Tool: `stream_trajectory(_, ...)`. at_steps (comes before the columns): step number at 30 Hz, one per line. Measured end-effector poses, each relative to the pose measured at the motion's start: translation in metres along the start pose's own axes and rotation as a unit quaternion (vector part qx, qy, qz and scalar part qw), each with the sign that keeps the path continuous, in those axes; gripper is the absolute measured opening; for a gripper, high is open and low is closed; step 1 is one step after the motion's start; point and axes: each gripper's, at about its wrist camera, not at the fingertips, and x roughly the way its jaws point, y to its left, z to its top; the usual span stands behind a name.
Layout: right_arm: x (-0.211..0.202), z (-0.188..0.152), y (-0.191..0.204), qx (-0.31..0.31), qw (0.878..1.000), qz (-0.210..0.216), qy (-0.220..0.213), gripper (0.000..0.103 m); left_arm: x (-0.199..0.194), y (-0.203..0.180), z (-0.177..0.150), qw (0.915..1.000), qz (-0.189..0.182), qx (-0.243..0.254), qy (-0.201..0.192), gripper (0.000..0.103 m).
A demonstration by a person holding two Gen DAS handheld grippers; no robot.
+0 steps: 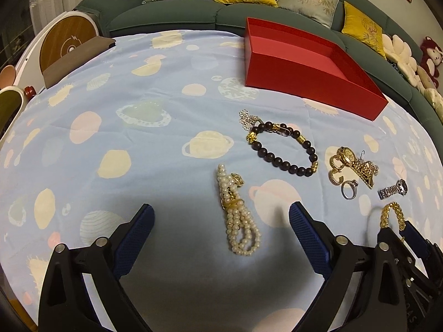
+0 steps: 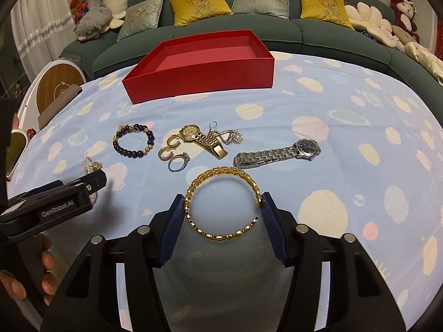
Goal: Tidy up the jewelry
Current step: 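Grasp the gold cuff bangle with the right gripper while the left gripper grasps the pearl necklace, then carry bangle and pearl necklace into the red box and open both grippers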
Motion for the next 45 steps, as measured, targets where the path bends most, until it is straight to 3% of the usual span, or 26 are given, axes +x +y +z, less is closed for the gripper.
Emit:
stream_trajectory(5,-0.005,-0.002,-0.009,0.010,1.000,0.003,0.003,0.054,0.003,-0.007,0.001,0.9994,0.028,0.015,-0.014,0.067)
stream_trajectory(7,-0.007,-0.002,-0.012,0.012,1.000,0.003,0.002,0.054,0.001,-0.009,0.000,0.9992,0.030,0.019,-0.019,0.048)
stream_trajectory(8,-0.009,-0.002,-0.013,0.013,1.000,0.003,0.001,0.054,0.001,-0.009,0.000,0.9991,0.030,0.021,-0.020,0.044)
stream_trajectory(10,-0.011,-0.002,-0.014,0.013,1.000,0.004,-0.003,0.054,-0.001,-0.010,-0.001,0.9992,0.022,0.028,-0.021,0.019)
stream_trajectory(11,-0.013,-0.001,-0.014,0.013,1.000,0.003,-0.004,0.054,-0.002,-0.010,-0.001,0.9993,0.013,0.029,-0.019,0.014)
stream_trajectory(15,-0.018,-0.001,-0.013,0.010,1.000,0.005,-0.010,0.054,-0.011,-0.003,-0.004,0.9993,-0.031,0.020,-0.009,0.013)
stream_trajectory(24,-0.036,0.004,-0.003,0.002,0.999,0.027,-0.028,0.054,-0.058,0.013,-0.009,0.9940,-0.096,0.035,-0.041,0.013)
stream_trajectory(31,-0.067,0.028,0.010,-0.022,0.996,0.050,-0.067,0.054,-0.103,0.019,0.010,0.9874,-0.131,0.040,-0.080,0.013)
stream_trajectory(38,-0.065,0.111,0.007,-0.047,0.994,0.063,-0.079,0.054,-0.124,-0.005,0.094,0.9801,-0.129,0.070,-0.134,0.013)
stream_trajectory(45,0.004,0.222,-0.007,-0.025,0.995,0.058,-0.081,0.054,-0.078,-0.053,0.204,0.9757,-0.111,0.086,-0.168,0.013)
